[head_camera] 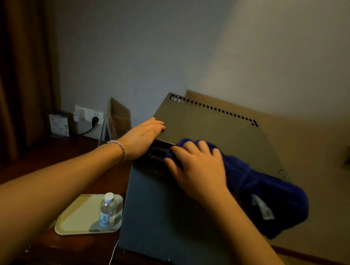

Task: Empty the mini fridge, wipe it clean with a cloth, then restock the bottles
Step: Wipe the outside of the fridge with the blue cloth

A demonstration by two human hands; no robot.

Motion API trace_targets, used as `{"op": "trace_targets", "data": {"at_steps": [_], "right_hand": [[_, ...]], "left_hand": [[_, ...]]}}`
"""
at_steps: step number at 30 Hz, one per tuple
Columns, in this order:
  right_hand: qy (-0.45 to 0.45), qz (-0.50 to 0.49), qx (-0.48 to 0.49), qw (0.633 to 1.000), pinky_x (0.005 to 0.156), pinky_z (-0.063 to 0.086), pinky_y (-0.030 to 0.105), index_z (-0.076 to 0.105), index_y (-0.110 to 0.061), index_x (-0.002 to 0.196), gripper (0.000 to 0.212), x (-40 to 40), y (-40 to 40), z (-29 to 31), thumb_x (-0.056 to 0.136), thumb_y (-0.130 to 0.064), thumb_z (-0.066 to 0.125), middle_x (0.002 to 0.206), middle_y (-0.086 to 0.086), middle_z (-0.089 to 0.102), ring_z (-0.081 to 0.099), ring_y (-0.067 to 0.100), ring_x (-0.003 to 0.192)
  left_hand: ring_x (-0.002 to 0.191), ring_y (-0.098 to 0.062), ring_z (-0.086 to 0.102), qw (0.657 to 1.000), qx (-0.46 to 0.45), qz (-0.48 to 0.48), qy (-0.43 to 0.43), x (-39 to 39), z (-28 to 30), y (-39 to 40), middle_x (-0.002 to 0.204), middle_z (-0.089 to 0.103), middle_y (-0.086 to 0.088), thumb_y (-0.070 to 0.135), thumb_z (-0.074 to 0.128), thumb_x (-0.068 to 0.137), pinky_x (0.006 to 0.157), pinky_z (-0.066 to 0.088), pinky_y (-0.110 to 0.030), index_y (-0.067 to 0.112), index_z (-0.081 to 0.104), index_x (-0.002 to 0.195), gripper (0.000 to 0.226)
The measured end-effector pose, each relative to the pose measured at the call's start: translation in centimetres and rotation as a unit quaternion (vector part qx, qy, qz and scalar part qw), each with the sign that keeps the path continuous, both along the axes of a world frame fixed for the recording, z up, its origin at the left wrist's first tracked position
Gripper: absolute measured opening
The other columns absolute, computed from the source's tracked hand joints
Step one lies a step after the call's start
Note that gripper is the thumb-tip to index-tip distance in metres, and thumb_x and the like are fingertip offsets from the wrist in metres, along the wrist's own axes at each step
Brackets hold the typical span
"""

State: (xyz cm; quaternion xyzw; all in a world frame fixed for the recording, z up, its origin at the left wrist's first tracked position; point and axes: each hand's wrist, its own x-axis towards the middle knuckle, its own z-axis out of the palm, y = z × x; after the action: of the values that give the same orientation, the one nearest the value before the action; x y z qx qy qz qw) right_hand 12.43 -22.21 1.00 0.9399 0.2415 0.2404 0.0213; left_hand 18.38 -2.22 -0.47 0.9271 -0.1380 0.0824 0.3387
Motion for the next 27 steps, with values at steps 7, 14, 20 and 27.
{"op": "trace_targets", "data": {"at_steps": [7, 14, 20, 27], "right_hand": [[0.081, 0.065, -0.042, 0.994, 0.087, 0.041, 0.041, 0.057, -0.036, 0.129, 0.047, 0.7, 2.8, 1.3, 0.091, -0.063, 0.048, 0.121, -0.005, 0.052, 0.046, 0.020, 0.110], [0.121, 0.040, -0.072, 0.989, 0.086, 0.043, 0.039, 0.057, -0.039, 0.127, 0.040, -0.1, -0.1, 2.5, 0.092, -0.057, 0.050, 0.122, -0.007, 0.047, 0.043, 0.018, 0.111], [0.179, -0.002, -0.066, 0.982, 0.091, 0.041, 0.039, 0.054, -0.043, 0.131, 0.039, -0.3, -2.1, 3.5, 0.095, -0.057, 0.047, 0.122, -0.007, 0.041, 0.039, 0.016, 0.113], [0.152, 0.051, -0.043, 0.986, 0.090, 0.038, 0.040, 0.058, -0.039, 0.126, 0.034, 0.6, 2.0, 2.7, 0.096, -0.053, 0.048, 0.120, -0.006, 0.045, 0.039, 0.017, 0.112]], "left_hand": [[0.150, -0.018, 0.014, 1.000, 0.017, -0.002, 0.023, -0.4, 0.6, 0.0, 0.159, 0.029, -0.007, 0.022, 0.021, 0.108, 0.122, 0.012, -0.032, 0.009, 0.041, 0.146, 0.044], [0.132, -0.022, 0.040, 0.998, 0.054, -0.009, 0.008, -1.1, 1.2, 0.3, 0.135, 0.050, -0.013, 0.021, 0.022, 0.108, 0.115, 0.025, -0.030, 0.004, 0.053, 0.125, 0.040], [0.131, -0.025, 0.040, 0.998, 0.063, -0.010, 0.014, -1.7, 1.5, 0.1, 0.135, 0.050, -0.018, 0.020, 0.018, 0.108, 0.116, 0.014, -0.024, -0.002, 0.053, 0.124, 0.044], [0.144, -0.025, 0.025, 0.997, 0.079, -0.012, 0.013, -2.1, 1.9, -0.4, 0.150, 0.039, -0.016, 0.020, 0.019, 0.108, 0.118, 0.008, -0.027, 0.001, 0.048, 0.135, 0.043]]}}
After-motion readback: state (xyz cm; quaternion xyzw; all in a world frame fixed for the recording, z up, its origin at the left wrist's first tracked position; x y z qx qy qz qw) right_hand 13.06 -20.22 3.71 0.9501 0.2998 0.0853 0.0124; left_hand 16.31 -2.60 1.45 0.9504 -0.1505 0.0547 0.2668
